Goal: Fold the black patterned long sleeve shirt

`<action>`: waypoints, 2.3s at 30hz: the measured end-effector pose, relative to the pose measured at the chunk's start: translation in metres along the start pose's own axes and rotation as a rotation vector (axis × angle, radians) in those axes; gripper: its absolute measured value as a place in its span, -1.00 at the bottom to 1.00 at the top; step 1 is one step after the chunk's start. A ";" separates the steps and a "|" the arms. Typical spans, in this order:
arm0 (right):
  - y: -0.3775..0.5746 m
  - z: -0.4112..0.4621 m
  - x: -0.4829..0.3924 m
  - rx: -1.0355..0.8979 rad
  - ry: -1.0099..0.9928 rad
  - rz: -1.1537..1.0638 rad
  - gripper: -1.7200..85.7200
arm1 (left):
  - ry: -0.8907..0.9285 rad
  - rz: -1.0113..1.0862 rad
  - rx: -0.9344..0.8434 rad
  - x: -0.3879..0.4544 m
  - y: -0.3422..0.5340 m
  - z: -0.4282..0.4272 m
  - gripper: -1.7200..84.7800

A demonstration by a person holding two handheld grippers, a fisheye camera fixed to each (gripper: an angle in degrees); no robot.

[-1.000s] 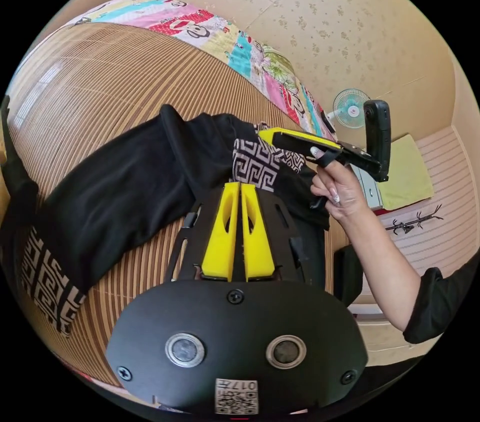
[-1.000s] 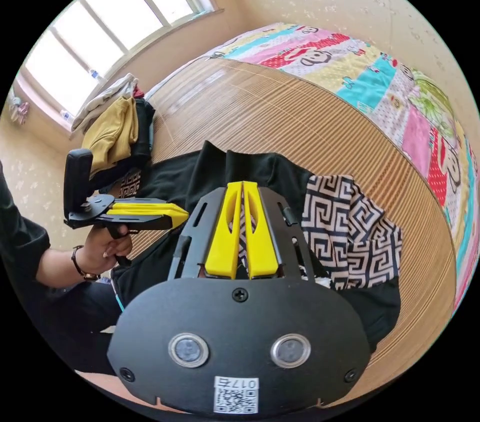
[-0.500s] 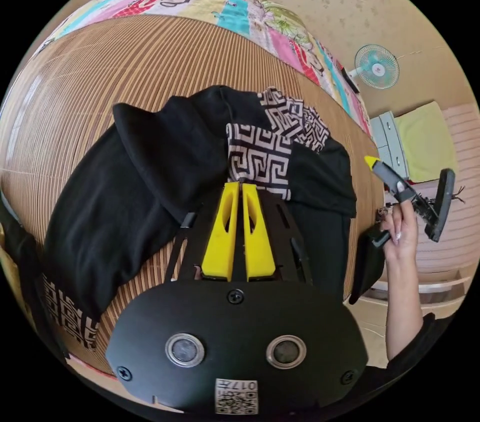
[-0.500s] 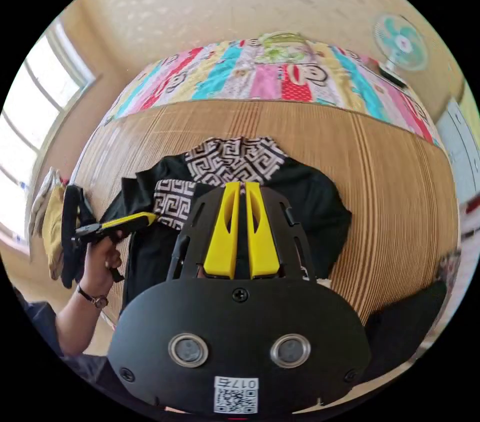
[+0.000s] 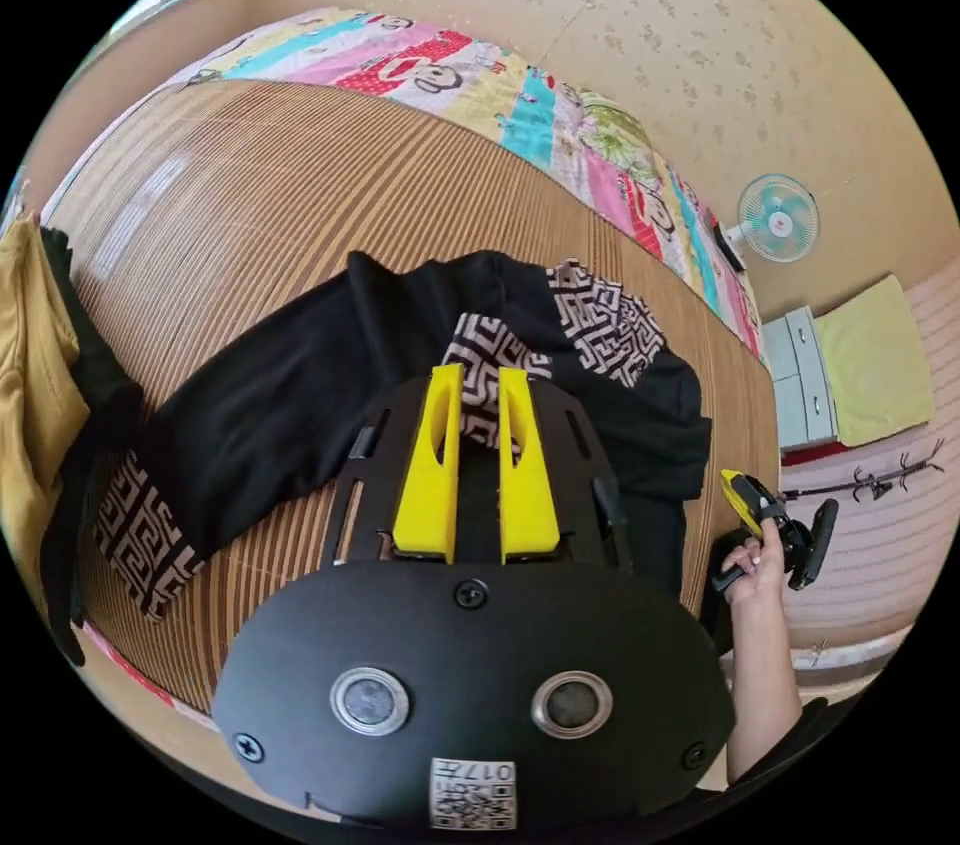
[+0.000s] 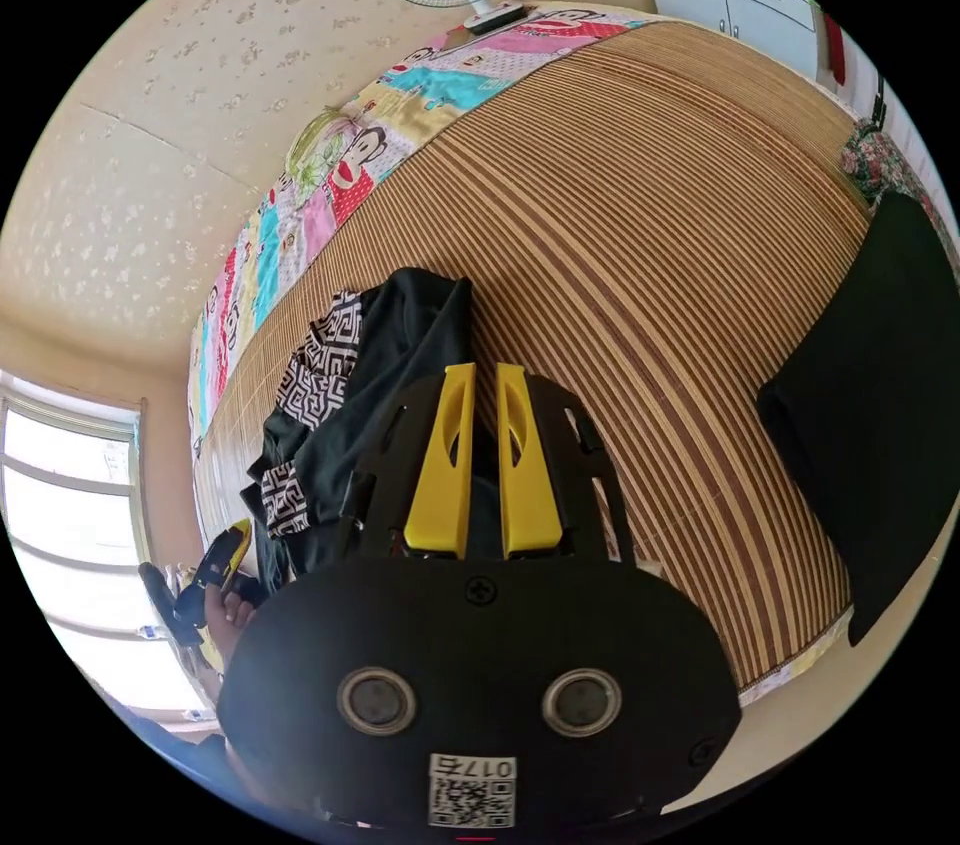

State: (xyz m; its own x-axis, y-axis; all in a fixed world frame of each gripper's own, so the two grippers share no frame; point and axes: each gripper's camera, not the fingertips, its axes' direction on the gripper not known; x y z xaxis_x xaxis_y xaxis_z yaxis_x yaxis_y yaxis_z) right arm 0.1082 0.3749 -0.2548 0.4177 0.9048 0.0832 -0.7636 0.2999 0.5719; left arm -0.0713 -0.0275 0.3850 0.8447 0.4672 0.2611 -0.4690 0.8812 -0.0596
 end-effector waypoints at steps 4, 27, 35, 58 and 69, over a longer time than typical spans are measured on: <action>0.002 0.001 0.036 -0.035 -0.084 0.092 -0.88 | 0.164 0.269 -0.205 0.056 -0.027 0.077 -0.81; -0.018 -0.038 0.120 -0.038 -0.237 0.123 -0.81 | 0.258 0.177 -0.086 -0.016 -0.069 0.176 -0.97; -0.026 -0.037 0.126 -0.052 -0.252 0.130 -0.80 | 0.083 0.158 -0.113 -0.025 -0.078 0.183 -0.83; -0.005 -0.031 0.089 -0.033 -0.245 -0.072 -0.78 | 0.825 -0.005 -0.673 0.047 -0.190 0.352 -0.64; -0.002 -0.038 0.078 0.043 -0.001 -0.091 -0.88 | 0.880 0.305 -0.532 0.048 -0.200 0.302 -0.66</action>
State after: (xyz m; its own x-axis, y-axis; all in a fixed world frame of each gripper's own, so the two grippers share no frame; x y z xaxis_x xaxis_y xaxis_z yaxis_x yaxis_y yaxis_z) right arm 0.1232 0.4565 -0.2803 0.4847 0.8741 0.0303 -0.7008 0.3674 0.6115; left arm -0.0147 -0.2030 0.7007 0.6997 0.3733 -0.6092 -0.6982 0.5379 -0.4724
